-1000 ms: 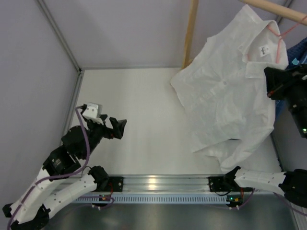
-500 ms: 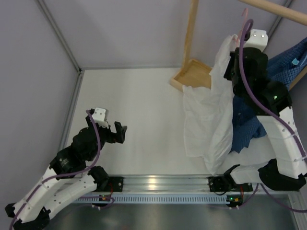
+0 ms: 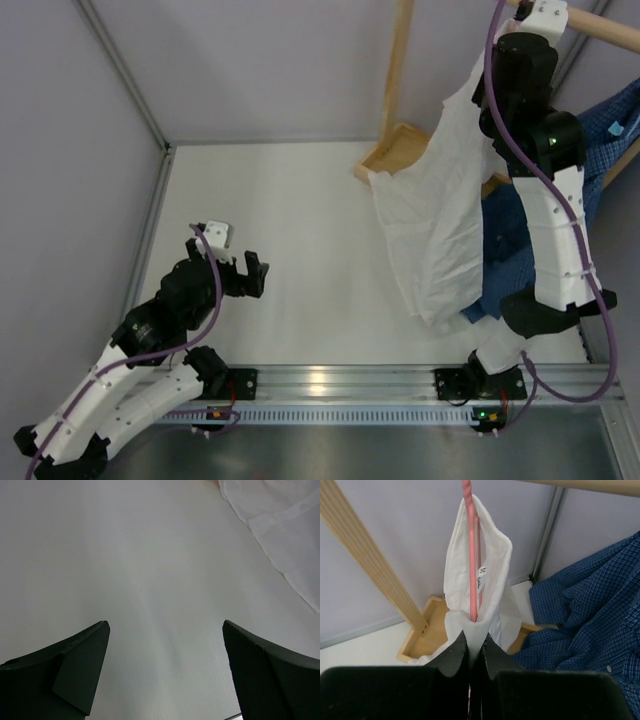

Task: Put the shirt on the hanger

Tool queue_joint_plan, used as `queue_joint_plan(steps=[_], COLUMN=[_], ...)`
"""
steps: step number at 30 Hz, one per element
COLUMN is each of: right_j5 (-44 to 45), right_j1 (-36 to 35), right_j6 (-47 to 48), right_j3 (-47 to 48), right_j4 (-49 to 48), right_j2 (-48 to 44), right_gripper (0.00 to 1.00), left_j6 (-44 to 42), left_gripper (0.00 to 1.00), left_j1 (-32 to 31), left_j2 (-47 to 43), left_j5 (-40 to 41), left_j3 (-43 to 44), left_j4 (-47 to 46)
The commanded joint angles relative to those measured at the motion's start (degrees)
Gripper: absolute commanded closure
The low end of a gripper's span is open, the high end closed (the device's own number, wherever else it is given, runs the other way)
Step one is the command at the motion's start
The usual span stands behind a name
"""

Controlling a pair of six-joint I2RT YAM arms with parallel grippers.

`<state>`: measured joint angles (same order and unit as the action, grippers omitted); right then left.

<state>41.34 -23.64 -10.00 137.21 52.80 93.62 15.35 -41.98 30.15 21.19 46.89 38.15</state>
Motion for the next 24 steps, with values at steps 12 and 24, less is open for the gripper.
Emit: queue_joint_plan(steps=[12, 24], right_j5=[0.5, -1.0], right_j1=[6.7, 5.7], right_j6=[0.1, -4.3], right_j3=[-11.5, -22.0], right_j4=[-13.6, -21.0], right_j2=[-0.6, -3.0], right_gripper=[1.0, 1.0], left_j6=[0.3, 0.3], left_gripper=[0.02, 0.02], left_j1=[0.3, 0.3], left_j2=[0.0, 0.4], left_j5=[-4.1, -4.9], left_j3=[-0.5, -0.6], left_j4=[-2.7, -2.7])
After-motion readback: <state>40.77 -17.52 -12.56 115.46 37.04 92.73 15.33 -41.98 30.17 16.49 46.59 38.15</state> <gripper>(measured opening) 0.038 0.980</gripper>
